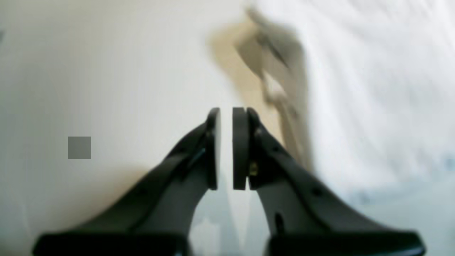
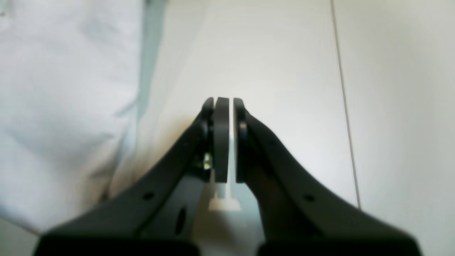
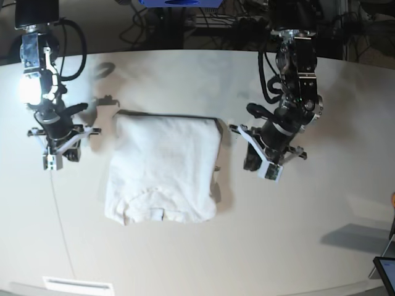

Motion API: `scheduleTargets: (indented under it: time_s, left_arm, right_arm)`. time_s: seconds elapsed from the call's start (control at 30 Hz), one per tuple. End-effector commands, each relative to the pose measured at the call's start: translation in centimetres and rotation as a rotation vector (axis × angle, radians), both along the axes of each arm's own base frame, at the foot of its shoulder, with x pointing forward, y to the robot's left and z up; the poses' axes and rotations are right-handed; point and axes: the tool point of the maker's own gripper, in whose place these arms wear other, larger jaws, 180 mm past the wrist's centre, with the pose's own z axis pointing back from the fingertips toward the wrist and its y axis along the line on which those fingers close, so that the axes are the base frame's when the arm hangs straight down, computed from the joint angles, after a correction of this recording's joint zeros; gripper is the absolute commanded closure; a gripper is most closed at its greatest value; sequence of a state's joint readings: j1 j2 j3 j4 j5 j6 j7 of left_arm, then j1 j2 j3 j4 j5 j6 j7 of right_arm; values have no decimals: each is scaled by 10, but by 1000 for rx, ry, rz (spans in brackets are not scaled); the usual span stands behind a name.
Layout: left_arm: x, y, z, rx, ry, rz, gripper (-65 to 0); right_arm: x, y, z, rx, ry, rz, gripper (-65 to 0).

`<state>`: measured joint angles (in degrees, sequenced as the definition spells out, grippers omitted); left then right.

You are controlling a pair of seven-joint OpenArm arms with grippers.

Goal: Fold the T-shirt properly

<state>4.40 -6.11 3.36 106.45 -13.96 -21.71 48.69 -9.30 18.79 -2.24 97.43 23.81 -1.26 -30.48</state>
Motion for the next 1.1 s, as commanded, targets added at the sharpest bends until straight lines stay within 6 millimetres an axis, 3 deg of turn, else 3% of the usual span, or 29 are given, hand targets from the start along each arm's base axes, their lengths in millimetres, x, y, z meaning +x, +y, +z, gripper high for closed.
scheduleTargets:
  time_s: [0.0,0.17,0.3,0.43,0.63,0.83,1.07]
  left_arm:
    - [0,-1,14,7,-49,-22,-50]
    - [-21,15,4,-7,-98,-10,-50]
    - [-28,29,10,-109,-289,24,-50]
    - [-45,45,10,-127,-415,28,-50]
    - [-91,42,-16,42,-429,-116,-49]
    - [-124,42,-14,-18,-449,-114,-49]
    - [-168,46,-24,-41,-390,-108,-49]
  right_arm:
    - [7,-2,14,-8,-54,6,-25]
    - [3,-8,23,-28,-197,15,-25]
    - [-10,14,25,-105,-410,196,-25]
    - [-47,22,7,-177,-512,285,-23]
    - [-97,-6,1,-192,-526,159,-23]
    - [-139,-29,4,-218,-540,79,-23]
    - [-183,-28,-3,-210,-485,94,-23]
